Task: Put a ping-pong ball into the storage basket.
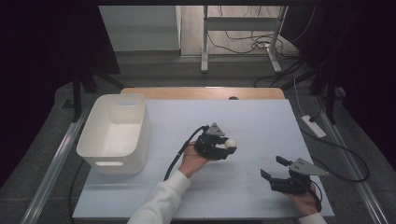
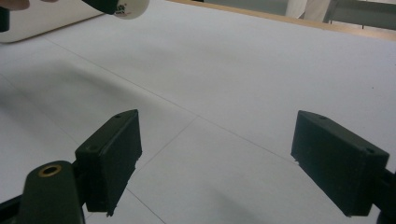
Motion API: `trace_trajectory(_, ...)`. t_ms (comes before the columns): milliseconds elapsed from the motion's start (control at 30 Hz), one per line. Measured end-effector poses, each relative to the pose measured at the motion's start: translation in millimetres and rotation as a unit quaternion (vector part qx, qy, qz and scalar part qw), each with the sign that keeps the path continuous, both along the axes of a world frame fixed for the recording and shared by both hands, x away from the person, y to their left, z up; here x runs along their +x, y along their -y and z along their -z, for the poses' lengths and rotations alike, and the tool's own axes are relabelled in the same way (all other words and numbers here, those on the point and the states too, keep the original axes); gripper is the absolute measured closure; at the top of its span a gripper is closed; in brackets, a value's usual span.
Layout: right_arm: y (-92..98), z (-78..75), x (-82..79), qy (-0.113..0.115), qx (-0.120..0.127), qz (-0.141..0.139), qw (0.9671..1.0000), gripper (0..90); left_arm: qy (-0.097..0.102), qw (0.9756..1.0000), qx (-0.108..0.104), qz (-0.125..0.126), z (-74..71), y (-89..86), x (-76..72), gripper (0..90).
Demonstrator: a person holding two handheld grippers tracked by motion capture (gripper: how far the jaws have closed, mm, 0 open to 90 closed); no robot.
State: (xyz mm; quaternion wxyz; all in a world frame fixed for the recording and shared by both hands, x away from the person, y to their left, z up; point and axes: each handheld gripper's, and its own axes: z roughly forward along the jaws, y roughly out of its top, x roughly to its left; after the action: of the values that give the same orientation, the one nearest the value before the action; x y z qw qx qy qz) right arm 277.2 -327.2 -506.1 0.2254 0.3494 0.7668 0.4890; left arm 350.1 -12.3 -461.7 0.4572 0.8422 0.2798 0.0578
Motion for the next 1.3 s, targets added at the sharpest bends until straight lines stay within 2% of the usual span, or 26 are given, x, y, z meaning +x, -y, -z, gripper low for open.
trace_trajectory(467,-0.6,0.6,0.2,0.0,-0.001,0.0,1.0,16.2,0.0,0.9999,-0.003,-0.015,-1.0,-14.7,-2.6,50.7)
trace_trajectory(767,-0.8,0.6,0.1,-0.001,-0.001,0.0,1.0,16.2,0.012,0.9997,-0.007,-0.019,-6.9,-20.1,-7.7,50.7)
trace_trajectory(1300,-0.8,0.9,0.2,-0.001,-0.002,0.001,1.0,16.2,0.015,0.9991,-0.018,-0.036,-12.0,-35.8,-9.2,50.7)
